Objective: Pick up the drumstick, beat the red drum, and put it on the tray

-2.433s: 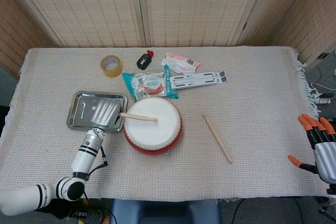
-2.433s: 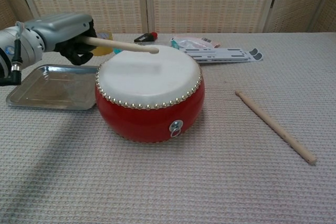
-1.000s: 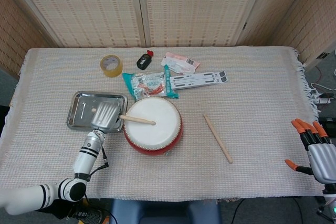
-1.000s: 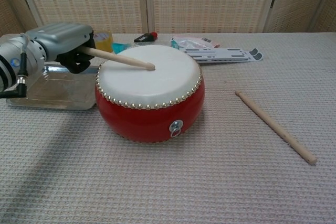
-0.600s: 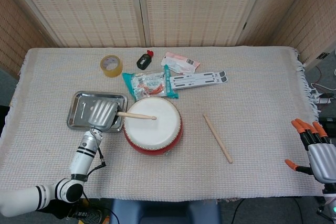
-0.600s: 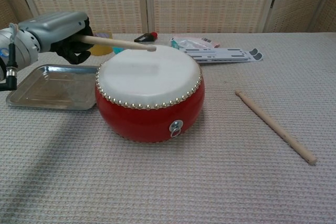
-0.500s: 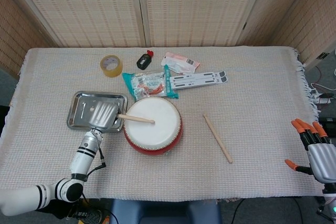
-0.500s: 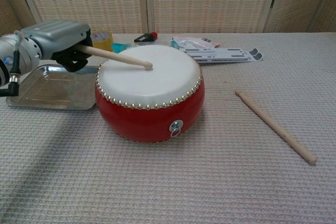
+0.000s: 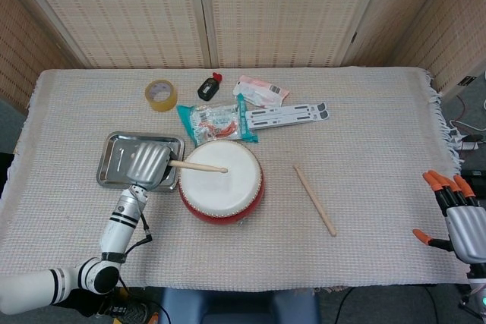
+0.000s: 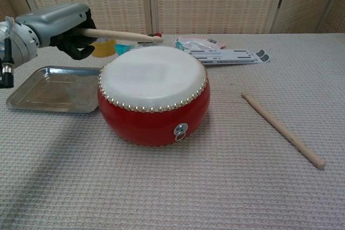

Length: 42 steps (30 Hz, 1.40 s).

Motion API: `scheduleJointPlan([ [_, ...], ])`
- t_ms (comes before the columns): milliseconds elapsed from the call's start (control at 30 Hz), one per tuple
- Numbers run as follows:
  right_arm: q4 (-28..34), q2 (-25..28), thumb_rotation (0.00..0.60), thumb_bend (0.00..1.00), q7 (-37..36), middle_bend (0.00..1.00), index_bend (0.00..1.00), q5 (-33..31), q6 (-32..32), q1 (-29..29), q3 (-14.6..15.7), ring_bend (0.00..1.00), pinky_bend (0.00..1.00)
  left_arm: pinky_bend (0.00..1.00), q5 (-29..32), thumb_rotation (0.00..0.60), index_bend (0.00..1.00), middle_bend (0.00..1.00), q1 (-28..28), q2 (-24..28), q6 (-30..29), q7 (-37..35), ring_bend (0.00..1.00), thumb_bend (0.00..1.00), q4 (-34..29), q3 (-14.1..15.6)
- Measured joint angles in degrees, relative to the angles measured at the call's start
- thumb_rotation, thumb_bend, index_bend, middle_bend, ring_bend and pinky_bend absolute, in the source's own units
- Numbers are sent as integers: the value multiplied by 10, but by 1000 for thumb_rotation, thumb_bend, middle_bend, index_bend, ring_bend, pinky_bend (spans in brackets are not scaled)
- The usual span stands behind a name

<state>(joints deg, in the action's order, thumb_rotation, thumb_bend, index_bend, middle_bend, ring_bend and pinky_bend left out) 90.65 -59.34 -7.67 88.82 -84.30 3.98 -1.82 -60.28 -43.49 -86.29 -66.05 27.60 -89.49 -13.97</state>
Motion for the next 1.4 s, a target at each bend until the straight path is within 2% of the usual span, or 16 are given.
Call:
scheduleJointPlan([
  [167,-3,-1,600,0,-2,48,67,-3,6,3,-1,0,0,1000,21,600,1000,1000,-7,-4,13,68,1000,813,16,16],
  [300,-6,-2,600,0,-5,48,67,-4,8,5,-1,0,0,1000,71,600,1000,1000,-16,-5,26,142,1000,813,16,26],
  [367,-9,-3,600,0,-7,48,67,-4,9,5,-2,0,0,1000,83,600,1000,1000,-15,-7,23,153,1000,813,14,24],
  [467,-12,-4,600,0,-10,48,67,-4,10,6,-2,0,0,1000,66,600,1000,1000,-11,-12,7,125,1000,813,14,16],
  [600,-14,-4,600,0,-13,48,67,-3,8,6,-2,0,0,1000,23,600,1000,1000,-2,-14,-14,29,1000,813,11,4],
  [700,-15,-5,600,0,-15,48,67,-3,8,5,-1,0,0,1000,9,600,1000,1000,1,-11,-15,-17,1000,812,10,2],
  [833,-16,-5,600,0,-16,48,67,-3,6,4,0,0,0,1000,3,600,1000,1000,0,-12,-8,5,1000,812,21,11],
  [1000,-16,-4,600,0,-17,48,67,-3,3,3,0,0,0,1000,26,600,1000,1000,-6,-14,6,103,1000,810,34,25],
  [1133,-18,-6,600,0,-19,48,67,-2,5,3,1,0,0,1000,47,600,1000,1000,-6,-13,5,152,1000,804,24,23],
  [1267,-19,-7,600,0,-21,48,67,1,4,4,1,0,0,1000,35,600,1000,1000,2,-10,-4,107,1000,805,10,10],
  [1400,-19,-7,600,0,-21,48,67,1,3,4,1,0,0,1000,18,600,1000,1000,9,-3,-8,-1,1000,803,0,1],
])
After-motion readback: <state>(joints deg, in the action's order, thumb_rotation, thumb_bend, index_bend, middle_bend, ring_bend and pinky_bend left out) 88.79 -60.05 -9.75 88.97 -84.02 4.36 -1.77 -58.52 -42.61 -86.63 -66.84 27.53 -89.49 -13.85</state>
